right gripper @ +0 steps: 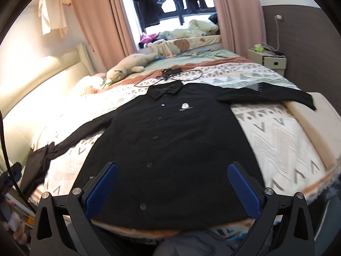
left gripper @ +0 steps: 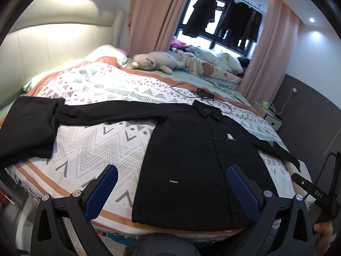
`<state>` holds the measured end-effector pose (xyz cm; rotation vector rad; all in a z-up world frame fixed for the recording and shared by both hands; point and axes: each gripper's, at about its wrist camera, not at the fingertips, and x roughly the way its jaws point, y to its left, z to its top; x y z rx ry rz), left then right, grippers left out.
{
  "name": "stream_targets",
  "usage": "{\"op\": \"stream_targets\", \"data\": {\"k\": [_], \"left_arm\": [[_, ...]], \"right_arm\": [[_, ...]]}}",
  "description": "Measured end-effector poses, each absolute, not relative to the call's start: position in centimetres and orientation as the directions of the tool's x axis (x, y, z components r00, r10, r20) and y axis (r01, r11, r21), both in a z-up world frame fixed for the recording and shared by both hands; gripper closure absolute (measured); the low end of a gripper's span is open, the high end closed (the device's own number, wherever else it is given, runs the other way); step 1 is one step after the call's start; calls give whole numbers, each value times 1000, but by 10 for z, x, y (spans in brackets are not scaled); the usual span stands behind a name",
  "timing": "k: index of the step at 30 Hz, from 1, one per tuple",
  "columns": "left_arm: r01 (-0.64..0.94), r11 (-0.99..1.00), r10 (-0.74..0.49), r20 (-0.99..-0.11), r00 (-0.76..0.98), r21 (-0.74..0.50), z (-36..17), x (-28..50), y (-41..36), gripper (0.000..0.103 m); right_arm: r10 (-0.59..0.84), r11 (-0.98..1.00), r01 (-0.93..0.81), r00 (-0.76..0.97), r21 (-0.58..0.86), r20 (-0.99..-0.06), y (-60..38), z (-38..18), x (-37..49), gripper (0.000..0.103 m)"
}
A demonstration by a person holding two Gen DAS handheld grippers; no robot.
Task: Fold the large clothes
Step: 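Move both tools down toward the black shirt's sleeve and side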
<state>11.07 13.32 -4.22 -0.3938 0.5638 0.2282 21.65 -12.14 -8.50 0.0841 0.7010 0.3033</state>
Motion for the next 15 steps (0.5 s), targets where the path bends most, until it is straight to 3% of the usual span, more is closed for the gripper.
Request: {"op": "stream_targets", "data": {"k": [15], "left_arm": [[-520,789,218,-642,735,-327,-69,173,228,3]], "right_arm": [[391,919,-313,659,239,-643,-39,-104,336,0]]}}
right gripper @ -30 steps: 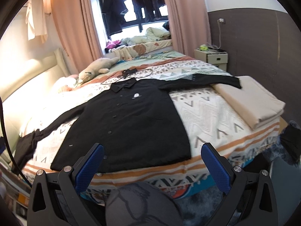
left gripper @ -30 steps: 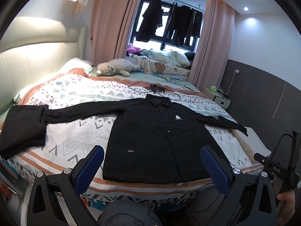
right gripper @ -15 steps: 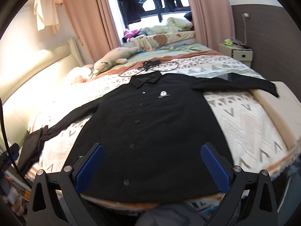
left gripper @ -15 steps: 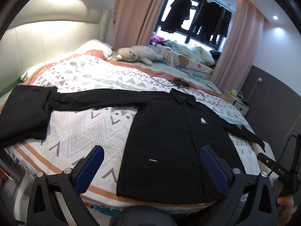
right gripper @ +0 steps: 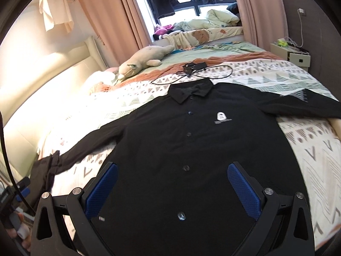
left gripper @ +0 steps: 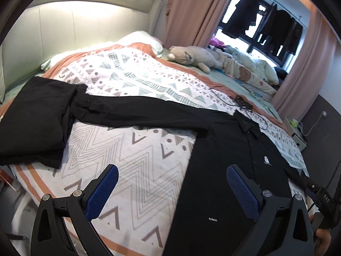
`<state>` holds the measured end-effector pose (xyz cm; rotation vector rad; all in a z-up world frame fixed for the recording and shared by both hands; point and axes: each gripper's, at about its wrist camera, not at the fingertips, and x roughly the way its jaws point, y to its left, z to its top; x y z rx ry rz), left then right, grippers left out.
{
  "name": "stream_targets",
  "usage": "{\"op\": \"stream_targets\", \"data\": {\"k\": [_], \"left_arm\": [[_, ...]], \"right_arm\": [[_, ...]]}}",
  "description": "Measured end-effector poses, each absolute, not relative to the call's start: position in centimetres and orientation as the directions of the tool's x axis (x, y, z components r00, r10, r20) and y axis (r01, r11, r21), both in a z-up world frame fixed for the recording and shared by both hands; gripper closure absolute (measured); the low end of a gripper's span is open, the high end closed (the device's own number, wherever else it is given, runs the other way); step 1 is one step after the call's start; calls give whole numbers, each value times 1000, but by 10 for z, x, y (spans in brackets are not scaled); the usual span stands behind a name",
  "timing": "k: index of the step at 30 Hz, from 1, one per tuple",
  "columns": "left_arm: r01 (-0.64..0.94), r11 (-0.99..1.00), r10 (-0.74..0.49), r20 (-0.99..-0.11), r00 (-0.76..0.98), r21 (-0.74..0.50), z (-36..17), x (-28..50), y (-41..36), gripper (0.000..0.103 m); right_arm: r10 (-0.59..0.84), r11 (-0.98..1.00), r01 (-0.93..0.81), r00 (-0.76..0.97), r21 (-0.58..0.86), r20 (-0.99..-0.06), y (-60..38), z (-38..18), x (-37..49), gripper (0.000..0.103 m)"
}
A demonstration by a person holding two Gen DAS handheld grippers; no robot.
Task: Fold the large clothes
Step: 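Move both tools down toward the black shirt's sleeve and side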
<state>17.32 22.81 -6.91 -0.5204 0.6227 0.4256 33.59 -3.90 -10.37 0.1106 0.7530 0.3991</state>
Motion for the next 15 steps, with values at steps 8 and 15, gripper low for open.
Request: {"op": "stream_targets", "data": {"k": [8,15], "left_arm": [[-631,683,260,-685,680,-368,-81,186,299,10],[-711,579,297,-708,640,-400,-84,185,366,20]], "right_arm": [[392,920,-294,637,261,-664,1,-116,392,0],[411,911,-304,599,280,-687,47,-122,432,5]]}}
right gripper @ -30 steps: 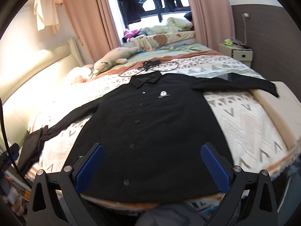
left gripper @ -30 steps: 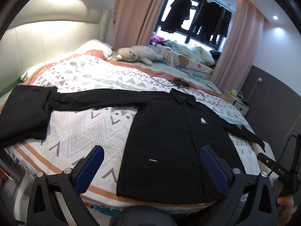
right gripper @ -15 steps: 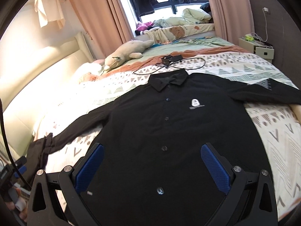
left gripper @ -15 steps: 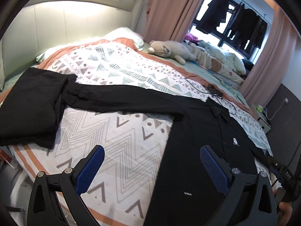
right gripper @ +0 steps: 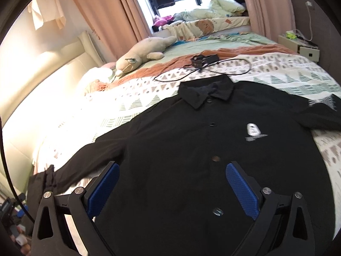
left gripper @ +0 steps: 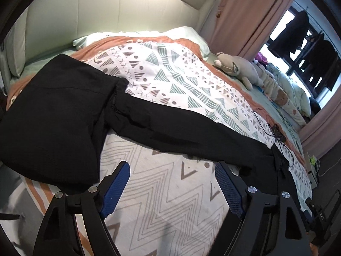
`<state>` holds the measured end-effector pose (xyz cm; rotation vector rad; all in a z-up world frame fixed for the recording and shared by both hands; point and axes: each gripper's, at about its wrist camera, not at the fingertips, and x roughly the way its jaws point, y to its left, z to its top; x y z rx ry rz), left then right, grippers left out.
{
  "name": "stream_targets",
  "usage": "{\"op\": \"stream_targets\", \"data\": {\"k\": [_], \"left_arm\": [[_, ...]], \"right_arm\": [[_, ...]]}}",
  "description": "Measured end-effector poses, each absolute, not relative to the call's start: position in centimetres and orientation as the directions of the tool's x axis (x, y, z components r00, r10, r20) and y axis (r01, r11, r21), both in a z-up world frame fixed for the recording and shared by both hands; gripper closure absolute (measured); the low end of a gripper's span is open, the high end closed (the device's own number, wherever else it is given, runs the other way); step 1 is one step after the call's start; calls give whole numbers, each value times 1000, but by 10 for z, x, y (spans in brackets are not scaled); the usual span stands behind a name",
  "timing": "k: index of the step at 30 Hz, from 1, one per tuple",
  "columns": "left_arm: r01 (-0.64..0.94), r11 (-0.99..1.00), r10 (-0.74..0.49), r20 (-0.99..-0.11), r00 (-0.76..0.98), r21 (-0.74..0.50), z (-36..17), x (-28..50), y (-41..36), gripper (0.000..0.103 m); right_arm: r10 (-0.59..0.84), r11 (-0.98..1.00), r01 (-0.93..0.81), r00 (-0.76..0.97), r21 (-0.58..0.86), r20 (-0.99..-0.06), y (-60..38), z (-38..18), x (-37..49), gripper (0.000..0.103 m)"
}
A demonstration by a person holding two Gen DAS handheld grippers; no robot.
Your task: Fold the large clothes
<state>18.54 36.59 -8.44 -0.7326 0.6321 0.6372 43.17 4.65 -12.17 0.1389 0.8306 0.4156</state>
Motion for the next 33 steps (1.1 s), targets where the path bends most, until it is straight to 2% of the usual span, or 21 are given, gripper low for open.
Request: {"op": "stream_targets", "data": {"k": [8,13,18,22,24,29,33], "left_arm": [[-772,488,326,-735,594,-408,-86,187,438,23],[-792,467,288,-779,557,-393,-104,202,466,26],[-822,470,281,-829,484,-321,-130,223,482,26],[-833,493,269,-867,420,-250,-155,241,499,28],[-843,488,253,-887,385,-226,-169,248,509,39],[-846,519,254,-924,286,-119,-196,261,523,43],[-848,525,248,-940,236,-74,-203,266,525,45]], "right_arm": [[465,883,-348,547,316,-696,102,-129,467,14],[506,855,-394,493,337,-708,130,-144,483,34],[533,835,-408,432,369,-728,143,-166,496,47],[535,835,-382,399,395,-745,142,-185,509,48],[539,835,-364,396,412,-743,139,-189,516,48],[564,822,-345,387,453,-730,131,-199,526,49],[585,806,-353,357,475,-728,138,-207,529,57]]}}
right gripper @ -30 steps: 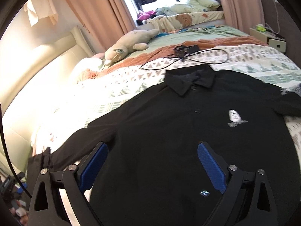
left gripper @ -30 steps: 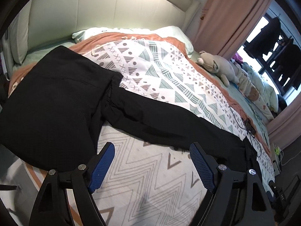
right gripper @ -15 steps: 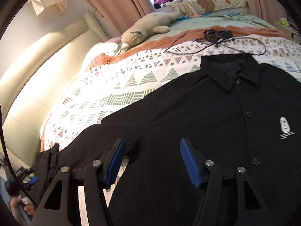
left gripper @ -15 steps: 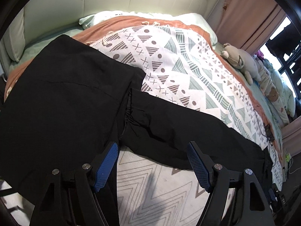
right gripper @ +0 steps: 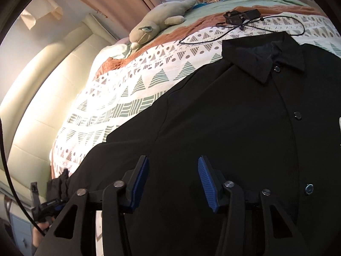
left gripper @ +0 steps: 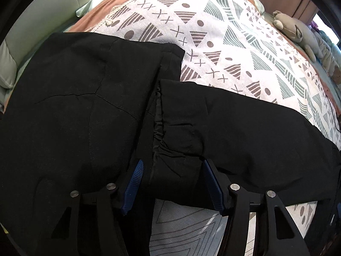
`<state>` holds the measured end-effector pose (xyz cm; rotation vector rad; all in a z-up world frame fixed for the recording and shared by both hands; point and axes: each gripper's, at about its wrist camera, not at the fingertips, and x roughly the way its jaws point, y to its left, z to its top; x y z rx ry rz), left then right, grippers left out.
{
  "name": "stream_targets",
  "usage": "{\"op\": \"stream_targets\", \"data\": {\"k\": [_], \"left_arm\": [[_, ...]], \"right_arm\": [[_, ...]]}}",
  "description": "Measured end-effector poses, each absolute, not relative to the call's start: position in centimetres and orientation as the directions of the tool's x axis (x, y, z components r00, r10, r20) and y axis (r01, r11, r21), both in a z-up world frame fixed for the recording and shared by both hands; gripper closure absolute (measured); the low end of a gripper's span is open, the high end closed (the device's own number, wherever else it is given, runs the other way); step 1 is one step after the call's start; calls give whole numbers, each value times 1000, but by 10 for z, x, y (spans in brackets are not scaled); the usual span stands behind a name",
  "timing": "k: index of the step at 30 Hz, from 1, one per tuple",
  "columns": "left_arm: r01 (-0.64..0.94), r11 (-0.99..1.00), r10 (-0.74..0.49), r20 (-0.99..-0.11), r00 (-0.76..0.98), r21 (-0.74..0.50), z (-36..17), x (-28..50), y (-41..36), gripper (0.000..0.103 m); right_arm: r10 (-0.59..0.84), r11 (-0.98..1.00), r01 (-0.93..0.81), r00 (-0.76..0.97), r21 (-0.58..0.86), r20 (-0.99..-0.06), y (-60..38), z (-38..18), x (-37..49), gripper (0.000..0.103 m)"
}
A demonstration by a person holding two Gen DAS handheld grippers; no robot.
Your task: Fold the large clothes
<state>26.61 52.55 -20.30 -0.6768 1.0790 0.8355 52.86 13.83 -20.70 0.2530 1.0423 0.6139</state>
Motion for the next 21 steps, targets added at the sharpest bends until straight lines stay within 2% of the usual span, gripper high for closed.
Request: {"op": "stream_targets", "data": {"k": [1,2,3,5,7,12,18,20,21], "left_arm": [[-842,534,248,-940,235,-70,-201,267,524,51],[-841,538,252,-940,229,-61,-199,267,523,68],[-843,536,263,-939,224,-51,-195,266,522,80],[-837,538,257,-926,275,-99,-183,262,522,96],[-821,559,272,-910,314,-116,-164,260,519,97],[-789,597,326,-854,405,-147,-102,251,507,97],[-731,667,383,-775,502,-145,-23,262,476,97],[-708,693,395,-752,528,-133,1,266,464,97],[-696,706,399,-740,542,-130,12,275,459,97]], "right_arm": [[605,791,-361,343,493,-719,142,-209,529,61],[621,778,-367,329,509,-712,144,-209,528,64],[636,766,-370,315,526,-705,147,-212,529,72],[677,731,-367,277,576,-682,153,-220,531,81],[698,711,-351,251,609,-670,159,-229,535,85],[754,654,-306,186,692,-631,177,-256,545,85],[725,683,-225,93,695,-682,187,-287,549,85],[728,679,-227,88,698,-680,184,-278,547,77],[732,676,-231,97,700,-675,180,-271,546,63]]}}
